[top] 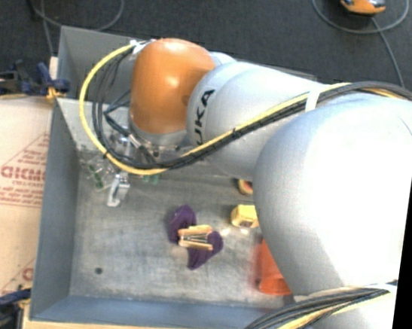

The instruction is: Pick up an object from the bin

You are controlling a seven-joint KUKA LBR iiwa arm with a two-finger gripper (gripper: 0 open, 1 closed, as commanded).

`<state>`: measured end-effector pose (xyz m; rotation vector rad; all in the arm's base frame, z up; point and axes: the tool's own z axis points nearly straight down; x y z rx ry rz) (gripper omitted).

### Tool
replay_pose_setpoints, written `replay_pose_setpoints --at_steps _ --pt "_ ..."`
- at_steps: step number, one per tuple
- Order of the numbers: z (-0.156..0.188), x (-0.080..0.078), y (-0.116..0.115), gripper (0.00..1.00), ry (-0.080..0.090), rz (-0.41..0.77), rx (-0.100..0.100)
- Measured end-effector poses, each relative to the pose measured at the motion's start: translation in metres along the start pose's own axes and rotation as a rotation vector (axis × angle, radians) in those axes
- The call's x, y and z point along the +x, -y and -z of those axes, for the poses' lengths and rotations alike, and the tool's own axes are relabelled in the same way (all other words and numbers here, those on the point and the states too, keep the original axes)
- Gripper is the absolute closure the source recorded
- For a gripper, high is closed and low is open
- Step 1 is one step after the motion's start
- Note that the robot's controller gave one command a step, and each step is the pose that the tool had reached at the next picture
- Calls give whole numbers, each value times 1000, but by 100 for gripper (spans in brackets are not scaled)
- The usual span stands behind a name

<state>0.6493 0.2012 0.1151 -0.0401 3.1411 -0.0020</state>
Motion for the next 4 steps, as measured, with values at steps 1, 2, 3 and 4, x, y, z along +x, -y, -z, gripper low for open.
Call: replay_pose_setpoints --at_steps 1,2,3,4 --pt "-40 -7 -19 0 7 87 -2" --pt "-29 -7 -17 100 9 84 -5" --pt "-29 -6 -17 100 9 83 -6" --pt "-19 -3 -16 100 -3 83 -3"
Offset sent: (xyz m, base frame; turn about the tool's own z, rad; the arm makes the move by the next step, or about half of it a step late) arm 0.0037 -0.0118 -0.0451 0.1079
